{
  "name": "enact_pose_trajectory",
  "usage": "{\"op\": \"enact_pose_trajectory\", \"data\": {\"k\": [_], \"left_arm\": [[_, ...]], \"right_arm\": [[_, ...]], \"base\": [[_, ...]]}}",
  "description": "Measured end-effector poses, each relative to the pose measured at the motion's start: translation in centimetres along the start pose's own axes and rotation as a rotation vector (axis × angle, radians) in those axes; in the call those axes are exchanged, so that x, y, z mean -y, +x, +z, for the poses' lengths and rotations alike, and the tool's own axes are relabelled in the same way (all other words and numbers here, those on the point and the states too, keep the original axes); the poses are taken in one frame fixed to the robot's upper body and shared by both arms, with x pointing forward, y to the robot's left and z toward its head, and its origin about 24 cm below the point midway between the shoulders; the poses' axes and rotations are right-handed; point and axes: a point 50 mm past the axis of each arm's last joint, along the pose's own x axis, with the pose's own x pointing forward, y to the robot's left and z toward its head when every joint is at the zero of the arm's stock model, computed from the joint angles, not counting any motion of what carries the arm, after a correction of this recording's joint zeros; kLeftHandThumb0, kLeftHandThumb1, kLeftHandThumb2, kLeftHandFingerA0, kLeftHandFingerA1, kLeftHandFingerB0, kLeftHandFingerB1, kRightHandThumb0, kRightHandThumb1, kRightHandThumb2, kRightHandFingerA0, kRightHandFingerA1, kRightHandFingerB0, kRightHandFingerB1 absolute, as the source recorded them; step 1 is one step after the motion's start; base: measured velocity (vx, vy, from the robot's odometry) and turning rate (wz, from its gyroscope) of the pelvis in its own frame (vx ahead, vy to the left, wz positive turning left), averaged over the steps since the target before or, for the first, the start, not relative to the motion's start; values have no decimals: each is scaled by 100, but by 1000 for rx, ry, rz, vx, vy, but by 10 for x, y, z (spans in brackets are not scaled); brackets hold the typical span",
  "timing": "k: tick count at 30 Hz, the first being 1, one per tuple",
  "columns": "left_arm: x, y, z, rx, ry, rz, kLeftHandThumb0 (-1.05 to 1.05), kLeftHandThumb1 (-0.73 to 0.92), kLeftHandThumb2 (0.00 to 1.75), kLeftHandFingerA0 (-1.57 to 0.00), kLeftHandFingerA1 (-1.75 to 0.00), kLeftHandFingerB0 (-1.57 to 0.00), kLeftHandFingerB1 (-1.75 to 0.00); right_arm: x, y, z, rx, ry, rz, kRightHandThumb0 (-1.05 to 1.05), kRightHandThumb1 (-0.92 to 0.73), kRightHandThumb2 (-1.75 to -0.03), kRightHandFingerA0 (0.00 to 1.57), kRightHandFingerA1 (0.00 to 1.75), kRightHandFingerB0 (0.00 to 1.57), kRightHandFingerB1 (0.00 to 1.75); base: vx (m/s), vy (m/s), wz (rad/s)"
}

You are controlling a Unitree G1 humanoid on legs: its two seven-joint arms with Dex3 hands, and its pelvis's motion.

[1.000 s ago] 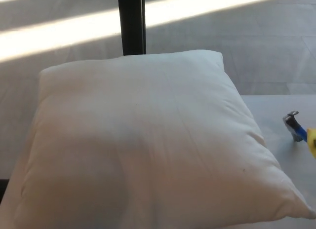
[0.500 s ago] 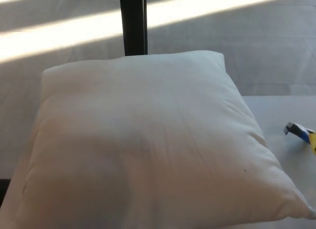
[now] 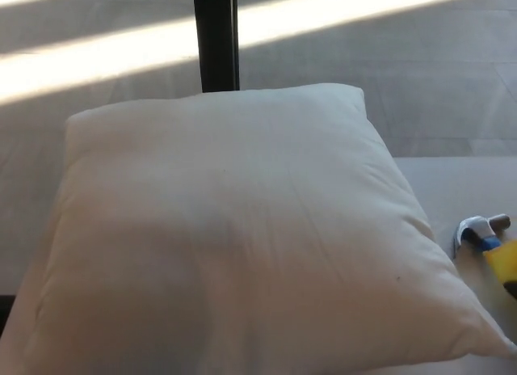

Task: A hammer is kept on the right hand side and a pillow is kept on the left hand side on the desk infront of the robot and the robot uses its right hand to pick up the hammer and makes a downward swinging motion to hit the pillow

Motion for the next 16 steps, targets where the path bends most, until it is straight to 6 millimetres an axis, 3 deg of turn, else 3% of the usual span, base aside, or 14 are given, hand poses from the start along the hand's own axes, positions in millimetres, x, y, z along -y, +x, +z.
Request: {"op": "enact_pose_trajectory", "data": {"k": [1, 2, 3, 4, 5, 6, 7, 8, 9, 10, 11, 12, 16], "left_arm": [[0, 0, 0, 0, 0, 0, -78, 84, 66, -56, -56, -65, -47], [0, 0, 0, 0, 0, 0, -79, 82, 66, -57, -55, -65, -47], [0, 0, 0, -1, 0, 0, -80, 82, 66, -58, -55, -65, -47], [0, 0, 0, -1, 0, 1, -80, 82, 66, -58, -55, -65, -47], [0, 0, 0, -1, 0, 1, -80, 84, 66, -58, -55, -63, -46], [0, 0, 0, -1, 0, 1, -80, 84, 66, -58, -55, -63, -46], [-1, 0, -1, -2, 0, 1, -78, 84, 66, -55, -54, -61, -46], [-1, 0, -1, -2, 0, 1, -78, 84, 65, -55, -55, -64, -47], [-1, 0, -1, -2, 0, 1, -78, 84, 65, -55, -55, -64, -47], [-1, 0, -1, -2, 0, 1, -77, 70, 114, -49, -63, -54, -58], [-1, 0, -1, -2, 1, 1, -76, 70, 113, -48, -62, -55, -59], [-1, 0, -1, -1, 1, 1, -78, 83, 65, -55, -54, -63, -46], [-1, 0, -1, 0, 1, 1, -77, 83, 66, -57, -55, -66, -47]], "right_arm": [[1, 0, -2, 17, -26, 3, -76, -59, -94, 19, 57, 12, 44], [1, -1, -4, 29, -50, 10, -38, -39, -100, 5, 55, 0, 49], [0, -1, -7, 38, -71, 20, -80, -57, -94, 3, 48, 9, 39], [-1, -2, -9, 46, -93, 31, -80, -57, -94, 3, 48, 9, 39], [-3, -3, -13, 56, -122, 48, -86, -60, -99, 0, 31, 8, 35], [-4, -4, -16, 64, -143, 62, -86, -60, -99, 0, 31, 8, 35], [-6, -5, -19, 76, -173, 82, -96, -65, -101, 0, 20, 14, 24], [-7, -6, -21, 86, -202, 100, -105, -69, -111, 0, 23, 0, 4], [-8, -6, -22, 93, -228, 112, -105, -69, -111, 0, 23, 0, 4], [-8, -7, -24, 100, -258, 127, -101, -73, -89, 0, 0, 0, 5], [-8, -7, -25, 106, -283, 139, -105, -86, -66, 0, 0, 0, 0], [-7, -7, -27, 110, -308, 152, -105, -86, -67, 0, 0, 0, 0], [-1, -7, -31, 112, -335, 181, -105, -88, -66, 0, 0, 0, 0]], "base": [[0, 0, 0], [0, 0, 0], [0, 0, 0], [0, 0, 0], [0, 0, 0], [0, 0, 0], [0, 0, 0], [0, 0, 0], [0, 0, 0], [0, 0, 0], [0, 0, 0], [0, 0, 0], [0, 0, 0]]}}
